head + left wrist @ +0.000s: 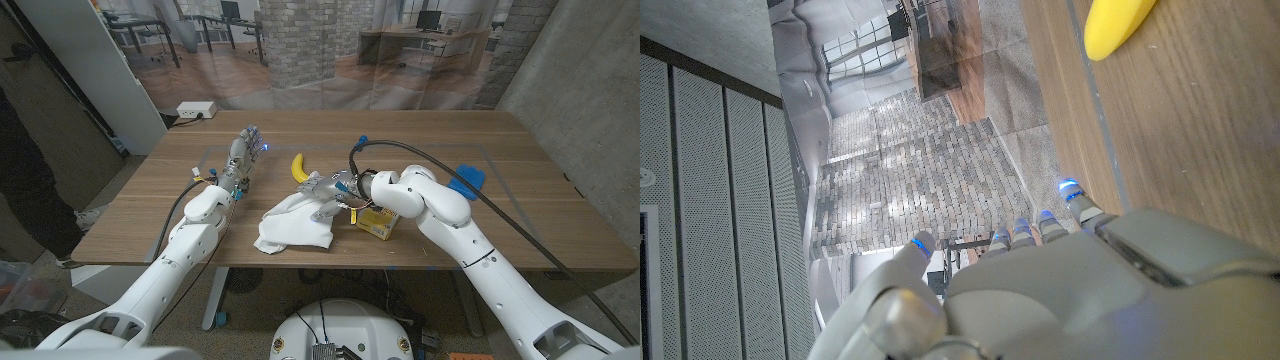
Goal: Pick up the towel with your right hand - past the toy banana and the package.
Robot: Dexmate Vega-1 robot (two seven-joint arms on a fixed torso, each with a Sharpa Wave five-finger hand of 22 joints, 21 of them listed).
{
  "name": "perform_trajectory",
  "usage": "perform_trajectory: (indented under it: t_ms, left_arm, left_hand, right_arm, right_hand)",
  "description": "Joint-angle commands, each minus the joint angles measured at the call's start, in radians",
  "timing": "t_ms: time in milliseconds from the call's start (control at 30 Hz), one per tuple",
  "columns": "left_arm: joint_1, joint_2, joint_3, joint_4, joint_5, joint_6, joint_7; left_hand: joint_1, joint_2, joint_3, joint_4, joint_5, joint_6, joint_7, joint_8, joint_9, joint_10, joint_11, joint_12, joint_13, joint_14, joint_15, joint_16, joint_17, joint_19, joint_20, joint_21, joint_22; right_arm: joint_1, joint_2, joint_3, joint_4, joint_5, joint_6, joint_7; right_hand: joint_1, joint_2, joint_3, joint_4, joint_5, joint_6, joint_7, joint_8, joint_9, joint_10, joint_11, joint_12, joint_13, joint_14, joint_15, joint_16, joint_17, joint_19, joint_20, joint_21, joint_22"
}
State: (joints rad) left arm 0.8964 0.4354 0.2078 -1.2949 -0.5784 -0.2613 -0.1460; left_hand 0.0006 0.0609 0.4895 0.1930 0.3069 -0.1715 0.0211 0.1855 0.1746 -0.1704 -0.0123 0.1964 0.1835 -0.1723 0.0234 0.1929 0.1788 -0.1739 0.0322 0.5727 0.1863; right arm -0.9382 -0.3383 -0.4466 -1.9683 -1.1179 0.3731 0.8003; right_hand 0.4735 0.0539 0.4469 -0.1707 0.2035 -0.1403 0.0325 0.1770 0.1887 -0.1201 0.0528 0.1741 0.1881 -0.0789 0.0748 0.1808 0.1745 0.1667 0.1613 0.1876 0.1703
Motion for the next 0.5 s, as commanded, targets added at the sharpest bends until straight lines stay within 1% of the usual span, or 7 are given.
perform_trajectory:
  t_ms: [33, 133, 167, 267, 333, 433, 500]
  left_arm:
    - [-0.003, -0.002, -0.003, 0.003, 0.001, 0.001, 0.003]
    - [-0.003, -0.002, -0.003, 0.005, 0.001, 0.001, 0.001]
    - [-0.004, -0.002, -0.002, 0.005, 0.002, 0.0, 0.001]
    - [-0.004, -0.003, -0.003, 0.006, 0.002, 0.0, 0.001]
    - [-0.004, -0.004, -0.003, 0.007, 0.002, -0.001, 0.002]
    - [-0.005, -0.004, -0.003, 0.008, 0.002, 0.0, 0.001]
    - [-0.005, -0.004, -0.003, 0.008, 0.002, -0.001, 0.001]
  left_hand:
    - [0.006, 0.124, 0.006, 0.0, 0.005, -0.144, -0.01, -0.006, 0.002, -0.162, 0.005, 0.003, 0.003, -0.193, 0.005, 0.002, 0.003, -0.146, 0.007, 0.0, 0.003]
    - [0.006, 0.124, 0.006, 0.0, 0.005, -0.145, -0.01, -0.006, 0.002, -0.162, 0.006, 0.003, 0.003, -0.193, 0.005, 0.002, 0.004, -0.146, 0.008, -0.001, 0.003]
    - [0.006, 0.124, 0.006, 0.0, 0.005, -0.145, -0.011, -0.006, 0.002, -0.162, 0.007, 0.003, 0.003, -0.192, 0.005, 0.003, 0.004, -0.145, 0.009, -0.001, 0.003]
    - [0.006, 0.124, 0.007, 0.0, 0.005, -0.146, -0.011, -0.005, 0.002, -0.162, 0.006, 0.003, 0.003, -0.192, 0.005, 0.003, 0.004, -0.146, 0.01, -0.001, 0.003]
    - [0.006, 0.124, 0.007, 0.0, 0.005, -0.148, -0.013, -0.006, 0.002, -0.162, 0.005, 0.003, 0.003, -0.192, 0.005, 0.002, 0.004, -0.146, 0.01, -0.002, 0.003]
    - [0.006, 0.124, 0.007, 0.0, 0.005, -0.151, -0.014, -0.007, 0.002, -0.162, 0.005, 0.003, 0.003, -0.192, 0.006, 0.002, 0.004, -0.146, 0.011, -0.002, 0.003]
    - [0.006, 0.124, 0.007, 0.0, 0.005, -0.151, -0.014, -0.007, 0.002, -0.162, 0.005, 0.003, 0.003, -0.192, 0.006, 0.002, 0.004, -0.146, 0.011, -0.002, 0.003]
  right_arm:
    - [0.012, 0.016, -0.01, 0.02, -0.022, -0.017, 0.038]
    - [0.018, 0.015, -0.013, 0.028, -0.027, -0.015, 0.041]
    - [0.019, 0.016, -0.014, 0.03, -0.028, -0.015, 0.044]
    - [0.023, 0.018, -0.016, 0.037, -0.028, -0.018, 0.054]
    - [0.025, 0.017, -0.018, 0.04, -0.032, -0.017, 0.056]
    - [0.026, 0.016, -0.018, 0.042, -0.033, -0.015, 0.055]
    - [0.027, 0.016, -0.019, 0.044, -0.036, -0.015, 0.058]
  right_hand:
    - [0.015, 0.002, 0.0, 0.004, 0.007, -0.028, 0.002, -0.006, 0.003, -0.02, 0.002, 0.002, 0.004, -0.013, 0.001, -0.002, 0.004, -0.002, 0.019, 0.0, 0.001]
    - [0.02, 0.003, 0.0, 0.005, 0.008, -0.043, -0.002, -0.005, 0.003, -0.032, 0.004, 0.003, 0.004, -0.014, 0.003, 0.0, 0.004, 0.001, 0.031, 0.002, 0.001]
    - [0.025, 0.004, 0.0, 0.006, 0.008, -0.047, -0.029, -0.001, 0.003, -0.036, 0.004, 0.005, 0.005, -0.014, 0.005, 0.001, 0.004, 0.004, 0.034, 0.003, 0.002]
    - [0.031, 0.005, 0.0, 0.007, 0.008, -0.057, -0.056, 0.0, 0.003, -0.042, -0.003, 0.008, 0.005, -0.011, 0.007, 0.004, 0.004, 0.008, 0.036, 0.005, 0.002]
    - [0.038, 0.006, -0.003, 0.01, 0.007, -0.067, -0.119, 0.005, 0.004, -0.05, -0.007, 0.011, 0.005, -0.013, 0.008, 0.005, 0.005, 0.009, 0.039, 0.005, 0.002]
    - [0.042, 0.008, -0.003, 0.011, 0.006, -0.079, -0.133, 0.003, 0.004, -0.057, -0.017, 0.011, 0.005, -0.014, 0.007, 0.005, 0.005, 0.015, 0.042, 0.007, 0.002]
    - [0.05, 0.011, -0.003, 0.011, 0.006, -0.07, -0.166, 0.011, 0.004, -0.057, -0.018, 0.015, 0.005, -0.008, 0.008, 0.007, 0.005, 0.026, 0.037, 0.01, 0.002]
